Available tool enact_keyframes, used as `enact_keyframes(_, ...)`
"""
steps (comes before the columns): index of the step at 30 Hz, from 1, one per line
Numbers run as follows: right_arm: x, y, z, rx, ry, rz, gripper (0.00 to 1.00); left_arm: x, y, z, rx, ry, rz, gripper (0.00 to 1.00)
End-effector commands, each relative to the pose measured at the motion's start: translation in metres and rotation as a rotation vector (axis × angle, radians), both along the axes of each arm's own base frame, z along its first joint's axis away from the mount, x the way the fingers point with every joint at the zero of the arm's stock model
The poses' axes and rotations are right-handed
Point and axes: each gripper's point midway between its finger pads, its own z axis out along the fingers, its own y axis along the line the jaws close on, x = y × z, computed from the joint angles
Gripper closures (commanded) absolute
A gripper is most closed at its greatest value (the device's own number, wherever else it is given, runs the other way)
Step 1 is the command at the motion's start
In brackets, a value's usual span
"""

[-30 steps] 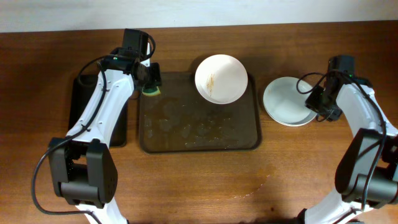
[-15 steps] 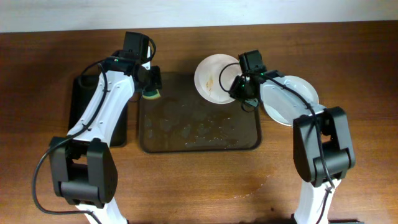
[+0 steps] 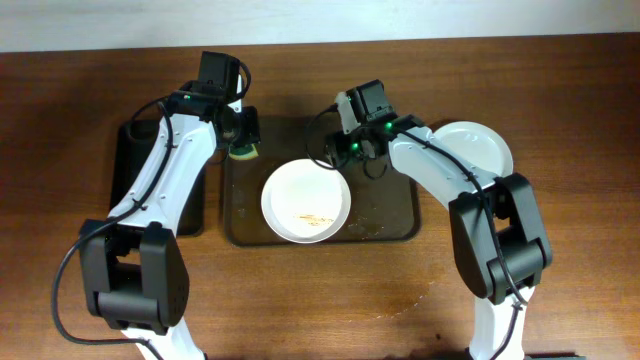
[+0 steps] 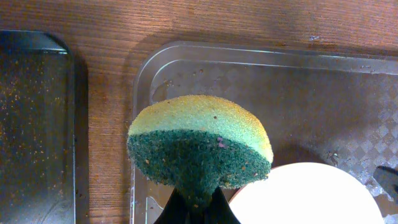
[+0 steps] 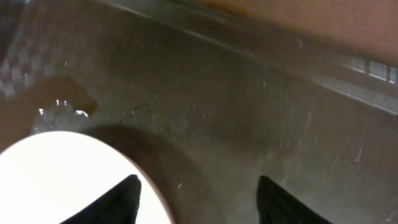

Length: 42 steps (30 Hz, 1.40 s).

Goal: Clean dirty plates on tray and stack at the side
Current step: 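Drag the last white plate toward the tray center with the right gripper, then scrub the last white plate with the sponge in the left gripper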

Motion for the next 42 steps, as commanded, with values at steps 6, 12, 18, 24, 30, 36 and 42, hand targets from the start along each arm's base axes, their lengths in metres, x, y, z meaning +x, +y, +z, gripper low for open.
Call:
enact_keyframes(6, -0.037, 0.056, -0.038, -0.162, -0.076, 0.395, 0.46, -0.001, 0.001, -0.001, -0.008, 0.002, 0.003, 0.99)
enact_keyframes(12, -0.034, 0.029, -0.040, -0.111, 0.131, -0.141, 0.96, -0.001, 0.000, -0.001, -0.008, 0.002, 0.002, 0.99)
enact_keyframes(18, -0.055, -0.011, -0.050, -0.034, 0.423, -0.661, 0.96, -0.001, 0.000, -0.001, -0.008, 0.002, 0.002, 0.99)
enact_keyframes(24, -0.012, -0.014, -0.041, 0.080, 0.309, -0.677, 0.93, -0.002, -0.008, -0.021, -0.042, 0.054, -0.017, 0.99)
enact_keyframes(30, -0.029, -0.009, -0.053, 0.075, 0.367, -0.604, 0.96, 0.003, -0.030, -0.056, -0.026, 0.085, -0.145, 0.99)
enact_keyframes(36, -0.035, -0.009, -0.054, 0.059, 0.381, -0.566, 0.96, 0.013, -0.074, -0.106, 0.026, 0.060, -0.388, 0.99)
enact_keyframes(42, -0.034, -0.006, -0.053, 0.074, 0.384, -0.557, 0.96, -0.013, -0.115, -0.125, -0.133, 0.102, -0.671, 0.99)
